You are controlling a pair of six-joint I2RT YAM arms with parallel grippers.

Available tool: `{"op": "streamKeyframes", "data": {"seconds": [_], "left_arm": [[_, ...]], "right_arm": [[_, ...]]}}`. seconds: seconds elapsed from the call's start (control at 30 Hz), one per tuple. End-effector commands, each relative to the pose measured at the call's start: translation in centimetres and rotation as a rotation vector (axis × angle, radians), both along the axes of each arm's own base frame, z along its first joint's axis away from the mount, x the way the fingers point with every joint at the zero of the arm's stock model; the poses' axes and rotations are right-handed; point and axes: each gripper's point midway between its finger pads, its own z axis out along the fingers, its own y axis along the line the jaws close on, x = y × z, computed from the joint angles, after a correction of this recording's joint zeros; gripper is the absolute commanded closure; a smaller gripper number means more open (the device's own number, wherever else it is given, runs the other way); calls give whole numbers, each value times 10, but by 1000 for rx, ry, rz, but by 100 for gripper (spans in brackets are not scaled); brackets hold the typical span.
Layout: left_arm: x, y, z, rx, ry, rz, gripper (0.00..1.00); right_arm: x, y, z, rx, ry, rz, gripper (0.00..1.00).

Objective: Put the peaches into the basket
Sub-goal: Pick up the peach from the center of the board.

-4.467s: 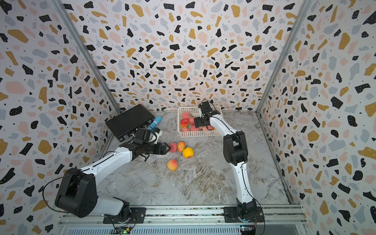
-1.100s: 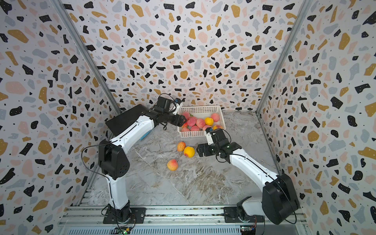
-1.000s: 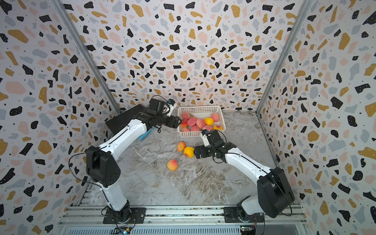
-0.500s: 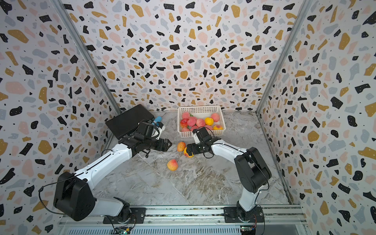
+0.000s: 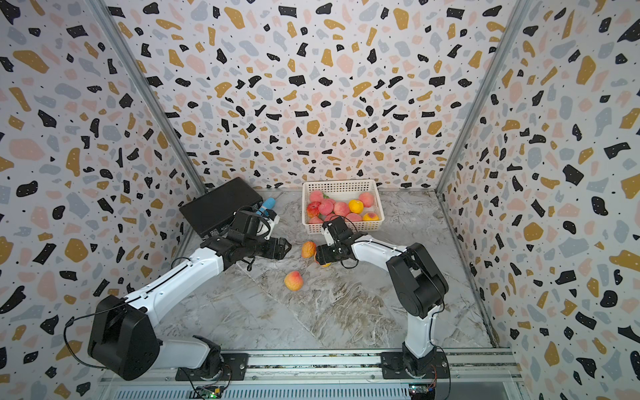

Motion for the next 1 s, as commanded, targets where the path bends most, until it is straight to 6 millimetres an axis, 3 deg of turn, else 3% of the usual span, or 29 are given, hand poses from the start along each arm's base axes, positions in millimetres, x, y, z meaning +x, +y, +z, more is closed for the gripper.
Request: {"op": "streamKeyframes", "data": {"seconds": [0.0, 0.17, 0.33, 0.5, 0.67, 0.8, 0.97], "left_arm": [[4, -1, 4, -20, -19, 5, 16], [1, 1, 2, -12, -17, 4, 16], [-3, 2, 2, -17, -15, 3, 15], [-10, 2, 0, -31, -6, 0, 15], [-19, 1, -2, -56, 9, -13, 15], [-25, 2, -3, -70, 16, -14, 15], [-28, 1, -7, -75, 33, -15, 16]], "right_arm": [[3, -4, 39, -11, -69, 12, 32], [9, -25, 80, -45, -161, -1, 33], [33, -58, 120, -67, -261, -71, 33], [80, -99, 153, -98, -358, -168, 33], [137, -122, 182, -142, -477, -208, 33], [185, -129, 190, -146, -552, -209, 31], [236, -120, 185, -119, -625, -186, 30]]}}
